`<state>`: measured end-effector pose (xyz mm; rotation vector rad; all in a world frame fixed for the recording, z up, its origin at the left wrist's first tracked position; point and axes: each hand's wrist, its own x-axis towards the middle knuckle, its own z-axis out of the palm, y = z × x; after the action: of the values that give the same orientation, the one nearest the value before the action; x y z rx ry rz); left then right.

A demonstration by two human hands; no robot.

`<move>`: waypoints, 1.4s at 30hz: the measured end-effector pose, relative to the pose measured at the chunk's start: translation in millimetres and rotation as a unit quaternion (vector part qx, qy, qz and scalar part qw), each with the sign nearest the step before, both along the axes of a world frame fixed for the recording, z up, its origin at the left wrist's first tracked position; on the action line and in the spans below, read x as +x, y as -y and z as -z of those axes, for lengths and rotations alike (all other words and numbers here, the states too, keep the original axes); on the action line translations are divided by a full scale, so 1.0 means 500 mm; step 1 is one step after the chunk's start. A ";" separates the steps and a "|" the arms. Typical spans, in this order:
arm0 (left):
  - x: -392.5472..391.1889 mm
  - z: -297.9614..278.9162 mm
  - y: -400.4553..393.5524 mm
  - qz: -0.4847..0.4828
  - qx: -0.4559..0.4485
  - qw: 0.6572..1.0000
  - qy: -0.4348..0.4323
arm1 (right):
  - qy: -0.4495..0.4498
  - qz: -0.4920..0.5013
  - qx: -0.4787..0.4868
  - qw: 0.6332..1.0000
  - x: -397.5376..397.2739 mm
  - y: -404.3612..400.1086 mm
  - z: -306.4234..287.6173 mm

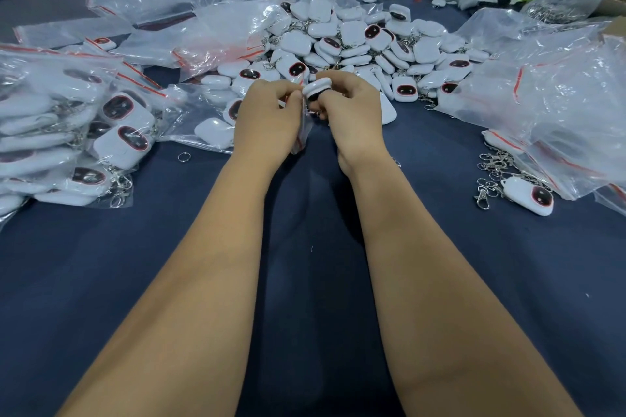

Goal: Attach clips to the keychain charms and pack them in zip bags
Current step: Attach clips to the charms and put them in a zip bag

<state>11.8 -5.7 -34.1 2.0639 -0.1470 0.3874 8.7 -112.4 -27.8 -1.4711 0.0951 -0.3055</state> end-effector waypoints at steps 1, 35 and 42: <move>-0.001 0.001 0.000 0.003 -0.003 1.000 -0.002 | 0.002 0.005 -0.018 1.000 0.002 -0.001 0.003; -0.004 -0.004 0.002 0.019 -0.199 0.975 -0.098 | -0.039 -0.068 -0.022 0.997 -0.005 0.000 0.000; -0.001 -0.001 0.000 0.031 -0.187 0.978 -0.086 | -0.041 -0.070 -0.035 0.996 -0.005 -0.003 0.000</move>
<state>11.1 -5.8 -33.6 1.7067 -0.0301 0.1788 6.4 -111.0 -27.9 -1.5512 0.0470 -0.1359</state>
